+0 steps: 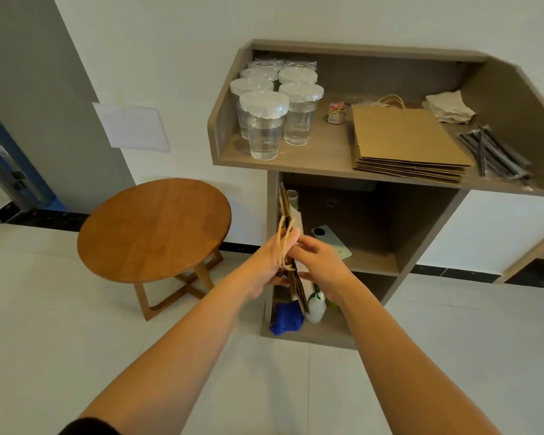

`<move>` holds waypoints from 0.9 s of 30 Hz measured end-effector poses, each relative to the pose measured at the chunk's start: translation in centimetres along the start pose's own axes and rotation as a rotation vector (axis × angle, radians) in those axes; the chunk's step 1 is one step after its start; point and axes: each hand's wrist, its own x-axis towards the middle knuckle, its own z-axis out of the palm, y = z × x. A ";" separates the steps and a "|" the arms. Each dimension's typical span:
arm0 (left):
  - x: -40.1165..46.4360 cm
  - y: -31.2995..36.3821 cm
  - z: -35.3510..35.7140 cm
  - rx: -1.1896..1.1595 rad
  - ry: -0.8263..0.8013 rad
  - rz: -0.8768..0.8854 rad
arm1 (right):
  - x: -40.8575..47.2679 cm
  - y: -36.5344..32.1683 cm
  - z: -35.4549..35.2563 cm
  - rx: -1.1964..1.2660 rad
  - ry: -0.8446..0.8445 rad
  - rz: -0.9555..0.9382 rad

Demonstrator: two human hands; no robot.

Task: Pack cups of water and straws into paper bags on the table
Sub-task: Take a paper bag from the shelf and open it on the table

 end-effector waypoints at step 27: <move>2.8 -2.2 -1.5 0.658 0.338 0.064 | 2.6 2.2 -2.2 -0.744 0.241 0.027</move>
